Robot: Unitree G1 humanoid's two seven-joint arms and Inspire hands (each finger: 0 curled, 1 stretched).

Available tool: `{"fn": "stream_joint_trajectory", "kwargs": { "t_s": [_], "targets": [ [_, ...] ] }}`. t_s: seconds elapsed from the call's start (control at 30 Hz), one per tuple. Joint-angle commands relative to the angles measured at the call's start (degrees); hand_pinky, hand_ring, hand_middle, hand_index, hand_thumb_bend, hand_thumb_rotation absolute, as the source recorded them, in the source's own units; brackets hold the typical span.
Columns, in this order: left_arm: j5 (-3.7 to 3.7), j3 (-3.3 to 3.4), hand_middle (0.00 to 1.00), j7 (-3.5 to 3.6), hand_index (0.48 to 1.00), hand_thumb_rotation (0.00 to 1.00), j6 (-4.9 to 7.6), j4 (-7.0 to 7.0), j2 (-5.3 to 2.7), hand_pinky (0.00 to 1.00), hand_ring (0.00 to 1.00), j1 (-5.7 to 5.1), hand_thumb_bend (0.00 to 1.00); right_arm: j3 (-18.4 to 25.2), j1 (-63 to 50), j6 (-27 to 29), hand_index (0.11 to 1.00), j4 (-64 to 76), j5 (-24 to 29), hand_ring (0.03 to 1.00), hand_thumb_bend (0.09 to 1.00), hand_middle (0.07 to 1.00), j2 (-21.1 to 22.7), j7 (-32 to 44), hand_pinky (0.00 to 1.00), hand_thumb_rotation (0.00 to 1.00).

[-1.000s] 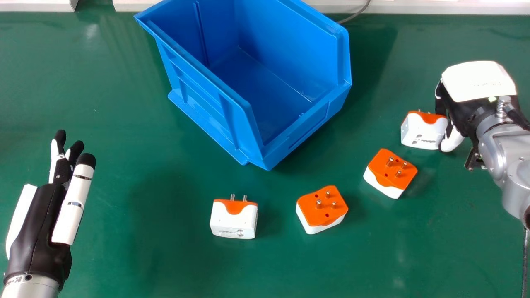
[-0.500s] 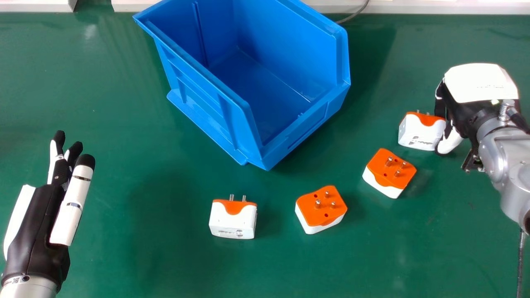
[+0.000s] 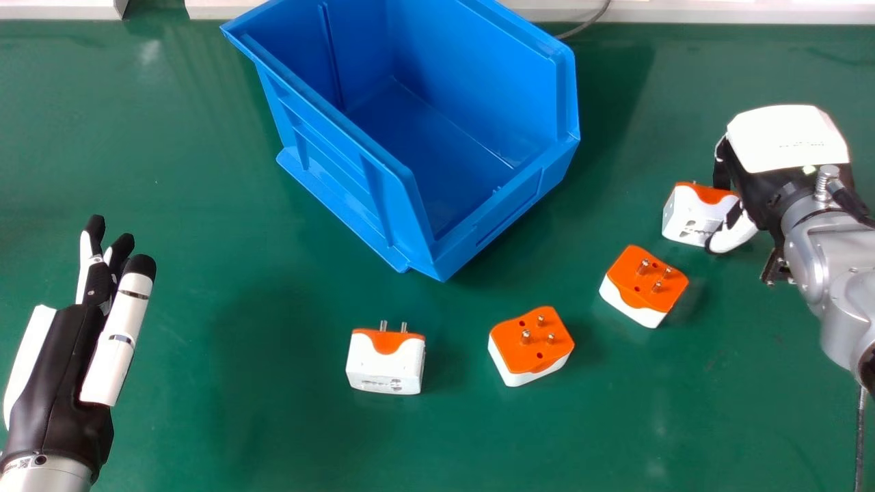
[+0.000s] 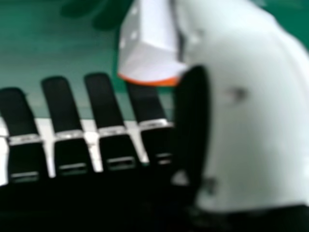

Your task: Pick all objects and put in blue box

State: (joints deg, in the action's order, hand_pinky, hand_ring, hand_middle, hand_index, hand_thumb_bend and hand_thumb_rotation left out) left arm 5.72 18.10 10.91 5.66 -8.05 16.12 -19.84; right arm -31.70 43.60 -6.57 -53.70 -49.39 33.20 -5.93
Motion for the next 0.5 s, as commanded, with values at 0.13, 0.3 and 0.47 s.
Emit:
{"fn": "stream_joint_trajectory", "kwargs": {
  "t_s": [0.13, 0.3, 0.47],
  "targets": [
    [0.34, 0.38, 1.0, -0.04, 0.996, 0.94, 0.49, -1.09, 0.05, 1.0, 1.0, 0.2, 0.35, 0.1, 0.25, -0.81, 0.969, 1.09, -1.36, 0.933, 0.616, 0.994, 1.01, -1.11, 0.83, 0.52],
    [0.36, 0.33, 1.0, 0.01, 0.996, 0.94, 0.5, -0.98, 0.03, 1.0, 1.0, 0.35, 0.35, -0.03, 0.59, -1.11, 0.977, 0.62, -1.66, 0.954, 0.627, 1.0, 0.69, -1.11, 0.85, 0.53],
    [0.32, 0.4, 1.0, 0.07, 0.995, 0.94, 0.53, -1.26, 0.09, 1.0, 1.0, 0.1, 0.36, -0.33, 0.8, -1.32, 0.987, 0.5, -1.83, 0.962, 0.639, 1.0, 0.52, -0.98, 0.85, 0.54]
  ]
}}
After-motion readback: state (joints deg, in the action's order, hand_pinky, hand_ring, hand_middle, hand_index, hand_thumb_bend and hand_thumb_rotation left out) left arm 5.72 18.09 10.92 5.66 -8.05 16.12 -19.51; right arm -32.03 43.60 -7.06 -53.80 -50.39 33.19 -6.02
